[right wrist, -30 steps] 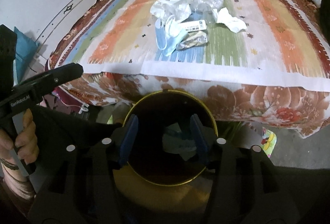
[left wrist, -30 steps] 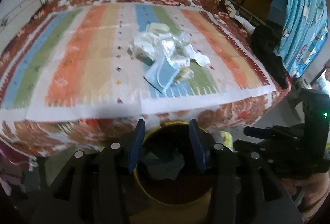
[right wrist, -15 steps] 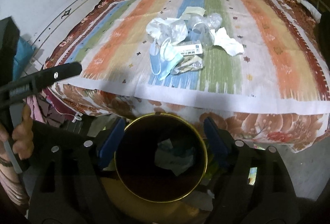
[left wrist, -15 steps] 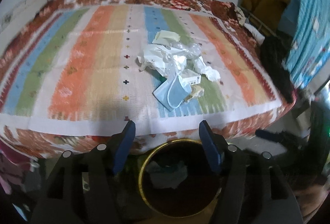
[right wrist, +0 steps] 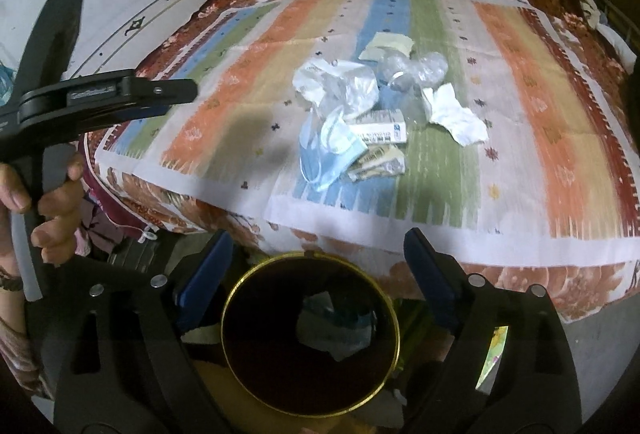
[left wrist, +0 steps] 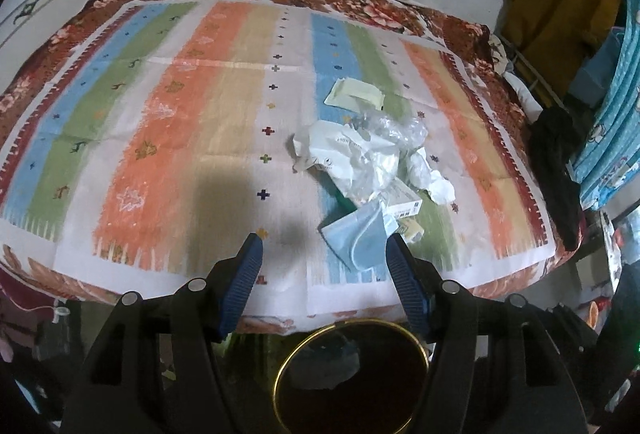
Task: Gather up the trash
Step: 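Move both tools back toward the trash pile, then grasp the blue face mask with the right gripper while the left grasps a white printed bag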
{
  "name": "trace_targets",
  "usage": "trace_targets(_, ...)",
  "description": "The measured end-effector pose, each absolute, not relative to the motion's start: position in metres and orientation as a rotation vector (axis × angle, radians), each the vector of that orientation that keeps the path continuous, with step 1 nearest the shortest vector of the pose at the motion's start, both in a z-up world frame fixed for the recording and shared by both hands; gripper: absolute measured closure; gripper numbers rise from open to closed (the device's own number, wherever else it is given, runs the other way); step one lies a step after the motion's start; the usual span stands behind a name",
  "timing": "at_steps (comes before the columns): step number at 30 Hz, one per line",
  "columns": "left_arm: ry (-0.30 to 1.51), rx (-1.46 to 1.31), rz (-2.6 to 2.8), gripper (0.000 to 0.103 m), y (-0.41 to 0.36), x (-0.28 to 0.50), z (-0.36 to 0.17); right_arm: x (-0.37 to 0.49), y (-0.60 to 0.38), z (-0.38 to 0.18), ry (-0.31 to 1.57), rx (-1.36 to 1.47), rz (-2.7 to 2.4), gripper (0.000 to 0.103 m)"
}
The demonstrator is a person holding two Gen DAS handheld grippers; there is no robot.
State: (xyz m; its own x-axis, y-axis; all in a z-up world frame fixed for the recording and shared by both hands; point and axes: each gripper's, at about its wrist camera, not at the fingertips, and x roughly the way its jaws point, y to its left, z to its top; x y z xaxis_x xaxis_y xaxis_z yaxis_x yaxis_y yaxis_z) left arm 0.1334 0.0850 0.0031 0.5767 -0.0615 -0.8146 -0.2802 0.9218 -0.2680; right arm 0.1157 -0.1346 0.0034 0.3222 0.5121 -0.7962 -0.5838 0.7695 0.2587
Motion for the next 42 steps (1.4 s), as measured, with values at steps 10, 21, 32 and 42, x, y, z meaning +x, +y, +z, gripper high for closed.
trace_targets(10, 0.976, -0.504, 0.146, 0.038, 0.105, 0.174, -0.014, 0.134, -0.105, 0.004, 1.006, -0.102, 0.74, 0.02)
trace_targets(21, 0.966, -0.585, 0.164, 0.037, 0.127, 0.214, -0.034, 0.171, -0.07, -0.018, 1.056, -0.119, 0.717, 0.021)
trace_targets(32, 1.005, -0.636, 0.146, 0.034, 0.143, 0.262, -0.056, 0.201, -0.051, -0.047, 1.105, -0.134, 0.698, 0.031)
trace_targets(42, 1.084, -0.606, 0.113, 0.033, 0.129, 0.304, -0.074, 0.204, -0.032, -0.064, 1.159, -0.2, 0.708, 0.054)
